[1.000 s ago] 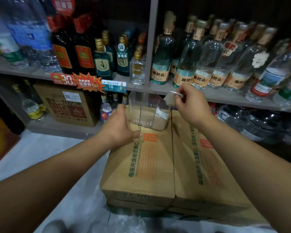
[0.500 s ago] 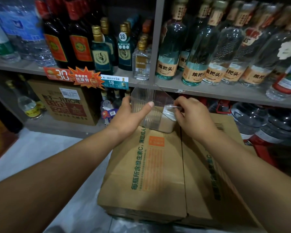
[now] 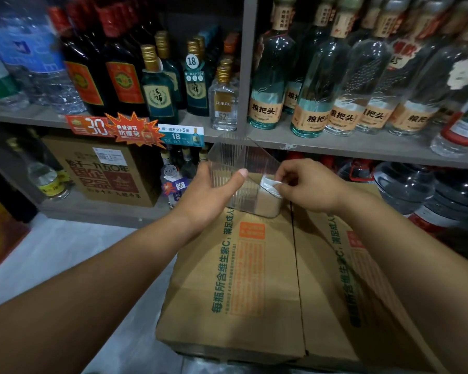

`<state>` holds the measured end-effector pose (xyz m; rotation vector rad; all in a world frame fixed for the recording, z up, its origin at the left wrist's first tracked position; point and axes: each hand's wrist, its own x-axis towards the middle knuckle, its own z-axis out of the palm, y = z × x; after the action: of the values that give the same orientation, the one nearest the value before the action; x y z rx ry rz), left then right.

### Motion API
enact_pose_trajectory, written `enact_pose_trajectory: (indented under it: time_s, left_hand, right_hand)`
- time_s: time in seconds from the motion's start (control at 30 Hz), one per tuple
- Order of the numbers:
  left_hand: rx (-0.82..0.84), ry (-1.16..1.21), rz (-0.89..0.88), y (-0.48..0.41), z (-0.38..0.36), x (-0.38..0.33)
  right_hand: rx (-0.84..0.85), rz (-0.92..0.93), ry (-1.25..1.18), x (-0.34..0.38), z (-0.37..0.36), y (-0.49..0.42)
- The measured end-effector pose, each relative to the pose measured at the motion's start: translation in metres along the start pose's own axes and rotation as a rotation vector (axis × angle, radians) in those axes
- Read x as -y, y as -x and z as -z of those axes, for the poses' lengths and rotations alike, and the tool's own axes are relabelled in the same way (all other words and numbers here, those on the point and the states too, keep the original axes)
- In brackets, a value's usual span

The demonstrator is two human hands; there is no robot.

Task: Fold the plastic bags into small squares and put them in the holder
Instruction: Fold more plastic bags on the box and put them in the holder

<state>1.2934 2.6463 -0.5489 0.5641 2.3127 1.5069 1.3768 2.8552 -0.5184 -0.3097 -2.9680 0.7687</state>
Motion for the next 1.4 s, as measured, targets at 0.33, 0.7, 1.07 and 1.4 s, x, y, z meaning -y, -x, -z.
enact_pose_trajectory:
  time_s: [0.33,0.7,1.07,1.4]
  left_hand:
    - [-0.001,0.006,0.009,0.002,0.000,-0.003]
    - [-0.004,0.007,0.026,0.003,-0.001,-0.002]
    - [-0.008,0.008,0.018,0.002,-0.002,0.000]
    - [-0.055,0.004,-0.004,0.006,-0.007,0.002]
  right_hand:
    - [-0.009,0.075,0.180,0.004,-0.008,0.004]
    - [0.283,-0.055,0.064,0.012,0.014,0.008]
    - [0.198,0.028,0.412,0.012,-0.011,-0.001]
    - [0.135,0.015,0.317,0.012,-0.019,0.008]
